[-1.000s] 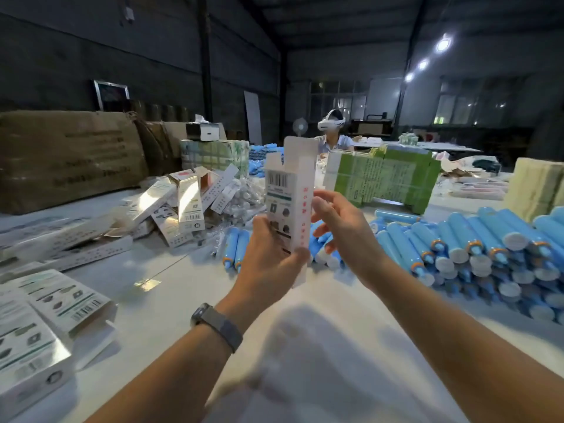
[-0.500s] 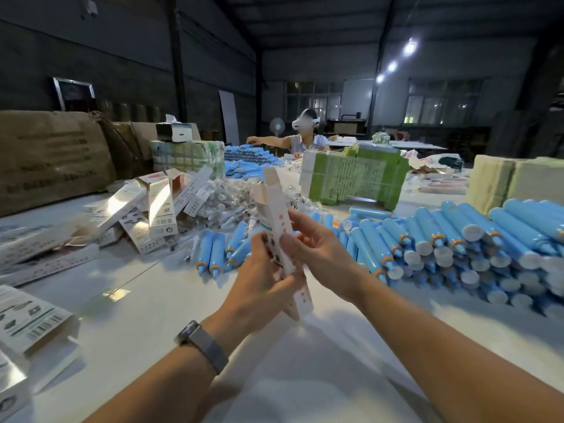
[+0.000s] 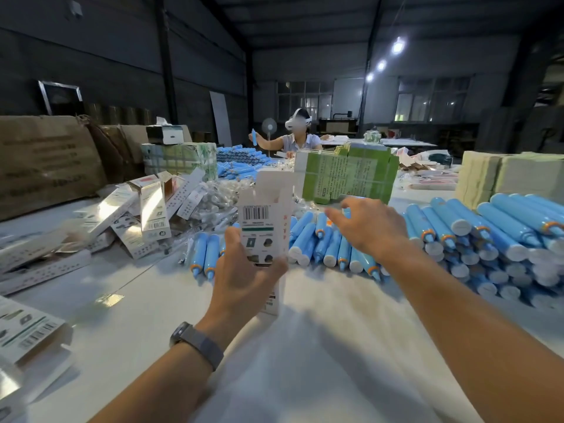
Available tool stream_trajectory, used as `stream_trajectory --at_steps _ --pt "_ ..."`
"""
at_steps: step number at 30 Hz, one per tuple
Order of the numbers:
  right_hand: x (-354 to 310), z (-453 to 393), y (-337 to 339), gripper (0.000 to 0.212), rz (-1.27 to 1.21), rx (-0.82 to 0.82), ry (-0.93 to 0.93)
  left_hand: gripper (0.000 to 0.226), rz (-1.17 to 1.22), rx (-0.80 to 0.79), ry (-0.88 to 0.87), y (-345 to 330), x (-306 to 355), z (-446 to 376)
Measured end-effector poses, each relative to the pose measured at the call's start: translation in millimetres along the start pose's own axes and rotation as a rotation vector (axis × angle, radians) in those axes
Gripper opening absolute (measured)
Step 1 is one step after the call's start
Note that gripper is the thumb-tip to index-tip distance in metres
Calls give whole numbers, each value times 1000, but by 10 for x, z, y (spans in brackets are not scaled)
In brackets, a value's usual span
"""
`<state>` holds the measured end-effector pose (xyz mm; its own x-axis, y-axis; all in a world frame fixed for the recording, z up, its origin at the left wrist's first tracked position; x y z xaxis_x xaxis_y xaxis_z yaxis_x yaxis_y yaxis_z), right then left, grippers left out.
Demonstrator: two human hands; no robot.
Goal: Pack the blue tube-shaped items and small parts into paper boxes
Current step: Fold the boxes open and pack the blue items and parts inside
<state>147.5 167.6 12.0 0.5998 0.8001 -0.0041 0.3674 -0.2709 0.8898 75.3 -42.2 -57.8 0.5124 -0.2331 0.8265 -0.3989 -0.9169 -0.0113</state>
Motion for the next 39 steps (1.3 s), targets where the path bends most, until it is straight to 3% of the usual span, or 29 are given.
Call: stream_trajectory --at_steps 2,5,12,16,20,23,26,32,36,39 --pt "115 -22 -37 37 220 -83 -82 52 19 -21 -14 -6 -4 7" --pt "171 0 -107 28 356 -193 -74 51 51 -47 -47 -33 -19 20" --pt "125 17 -257 35 288 -201 -38 51 95 -89 -41 -43 -67 41" --pt "97 -49 -197 32 -51 -203 -109 23 140 -64 11 -83 -16 39" --pt "-79 -53 -15 33 -797 -165 -122 40 254 -65 58 -35 11 30" --pt "-184 15 111 41 -1234 -249 -31 32 215 -78 22 -27 50 38" --pt "-228 72 155 35 -1257 -189 99 21 194 -82 4 -46 94 35" --pt "-277 101 275 21 -1393 136 126 19 184 -27 -6 -15 109 15" --pt "-324 141 484 57 -1429 313 155 20 126 -36 -21 -3 100 8" --pt "-385 208 638 44 -1471 331 187 23 70 -9 -47 2 90 4"
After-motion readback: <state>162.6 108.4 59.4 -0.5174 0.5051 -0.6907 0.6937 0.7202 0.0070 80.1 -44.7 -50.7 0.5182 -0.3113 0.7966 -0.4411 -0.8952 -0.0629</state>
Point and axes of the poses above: each hand's wrist, its own z-axis away from the middle knuckle, its own y-axis out of the back of the hand, x = y × z, the point moved 1 cm from there along -z, towards the middle knuckle, and after that the axes turned 15 degrees about z, right-handed, at the moved point
